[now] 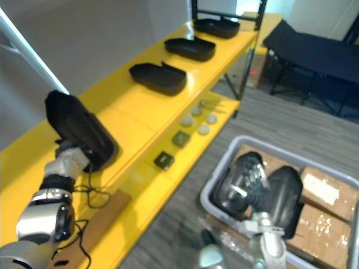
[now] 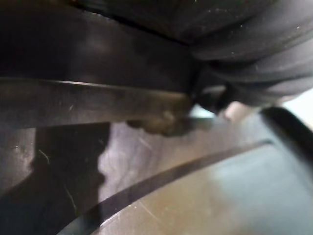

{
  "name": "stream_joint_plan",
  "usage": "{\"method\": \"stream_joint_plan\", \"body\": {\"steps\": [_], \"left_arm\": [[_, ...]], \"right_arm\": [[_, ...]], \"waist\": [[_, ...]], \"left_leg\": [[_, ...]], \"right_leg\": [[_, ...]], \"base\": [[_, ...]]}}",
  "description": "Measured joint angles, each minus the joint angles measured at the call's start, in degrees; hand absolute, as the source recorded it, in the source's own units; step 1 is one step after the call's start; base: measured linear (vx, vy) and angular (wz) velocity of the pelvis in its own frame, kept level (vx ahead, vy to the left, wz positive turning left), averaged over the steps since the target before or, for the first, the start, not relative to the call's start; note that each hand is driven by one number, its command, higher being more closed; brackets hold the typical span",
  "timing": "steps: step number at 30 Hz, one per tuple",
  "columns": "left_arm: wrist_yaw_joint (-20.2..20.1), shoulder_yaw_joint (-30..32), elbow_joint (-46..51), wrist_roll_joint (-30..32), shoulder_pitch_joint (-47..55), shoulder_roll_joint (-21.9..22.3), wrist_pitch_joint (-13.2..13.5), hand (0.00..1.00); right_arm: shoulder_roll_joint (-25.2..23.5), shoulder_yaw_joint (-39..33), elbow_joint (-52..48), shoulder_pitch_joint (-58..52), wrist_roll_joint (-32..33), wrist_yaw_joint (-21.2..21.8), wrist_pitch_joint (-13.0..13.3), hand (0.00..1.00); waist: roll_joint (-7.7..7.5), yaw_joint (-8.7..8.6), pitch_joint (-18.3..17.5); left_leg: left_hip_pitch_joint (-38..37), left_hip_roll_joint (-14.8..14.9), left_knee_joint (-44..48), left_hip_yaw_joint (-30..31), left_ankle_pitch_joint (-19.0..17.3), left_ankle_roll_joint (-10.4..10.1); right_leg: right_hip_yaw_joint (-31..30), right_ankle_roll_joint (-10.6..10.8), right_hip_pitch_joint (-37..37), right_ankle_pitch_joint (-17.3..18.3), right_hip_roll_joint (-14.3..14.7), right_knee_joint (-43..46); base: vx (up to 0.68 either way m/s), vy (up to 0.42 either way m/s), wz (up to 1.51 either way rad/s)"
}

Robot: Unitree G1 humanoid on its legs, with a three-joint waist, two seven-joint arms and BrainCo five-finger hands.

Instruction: Walk over and take plastic housings, then place them on the shelf

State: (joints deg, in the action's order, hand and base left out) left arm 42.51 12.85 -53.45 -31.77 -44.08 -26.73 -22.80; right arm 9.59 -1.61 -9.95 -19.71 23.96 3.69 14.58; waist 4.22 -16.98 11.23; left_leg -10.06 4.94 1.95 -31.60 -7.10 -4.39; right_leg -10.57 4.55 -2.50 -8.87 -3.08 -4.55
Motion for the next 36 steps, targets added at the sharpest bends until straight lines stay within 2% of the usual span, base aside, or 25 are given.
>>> {"method": "stream_joint_plan", "body": {"steps": [5,15,20,24,33,36], "left_arm": [[-0.1,-0.1,-0.1,-1.3,0.0,0.0,-1.0,0.00],[1.0,-1.0,-0.6,-2.2,0.0,0.0,-0.5,0.00],[2.4,-2.9,-0.6,-4.7,0.0,0.0,2.2,0.00],[2.3,-4.4,0.2,-11.1,0.0,0.1,6.7,0.00],[4.1,-4.6,1.8,-11.0,-3.0,0.1,11.0,0.00],[3.9,-4.7,4.2,-4.6,-4.6,-0.8,14.1,0.00]], "right_arm": [[0.3,1.2,0.0,-0.3,0.0,-0.4,0.0,0.00],[1.0,1.8,0.0,-0.4,0.1,-2.7,-0.1,0.00],[1.0,1.8,0.0,-0.5,1.1,-2.6,-0.1,0.00],[1.0,1.9,0.0,-0.3,1.1,-2.2,0.1,0.00],[1.0,2.2,-0.4,0.0,1.1,-1.2,0.7,0.00],[1.0,2.7,-0.4,0.8,1.2,-1.2,0.8,0.00]], "waist": [[0.37,-0.41,0.2],[0.91,-0.91,0.5],[0.91,-1.09,0.5],[0.88,-1.11,0.5],[0.76,0.02,0.6],[0.52,1.11,0.5]], "left_leg": [[0.1,0.0,0.3,1.0,0.0,0.0],[0.7,-0.1,0.5,1.3,0.0,0.0],[1.2,-0.2,0.6,1.8,0.0,0.0],[1.2,-0.2,0.6,2.8,0.0,0.0],[1.2,-0.2,0.5,4.1,0.1,0.2],[1.2,-0.2,0.6,4.8,0.3,0.3]], "right_leg": [[1.1,-0.1,0.5,-0.1,-0.3,0.0],[1.5,-0.1,0.3,0.0,-0.5,0.0],[2.0,0.0,0.0,-0.1,-0.7,0.0],[2.7,-0.1,0.5,-0.1,-0.8,0.0],[4.2,-0.1,1.3,0.0,-1.2,0.0],[5.0,-0.2,1.7,0.0,-1.4,0.0]], "base": [[-0.05,-0.037,0.09],[-0.05,-0.031,0.02],[-0.05,-0.029,0.05],[-0.04,-0.020,0.11],[-0.04,-0.021,0.07],[-0.06,-0.026,0.16]]}}
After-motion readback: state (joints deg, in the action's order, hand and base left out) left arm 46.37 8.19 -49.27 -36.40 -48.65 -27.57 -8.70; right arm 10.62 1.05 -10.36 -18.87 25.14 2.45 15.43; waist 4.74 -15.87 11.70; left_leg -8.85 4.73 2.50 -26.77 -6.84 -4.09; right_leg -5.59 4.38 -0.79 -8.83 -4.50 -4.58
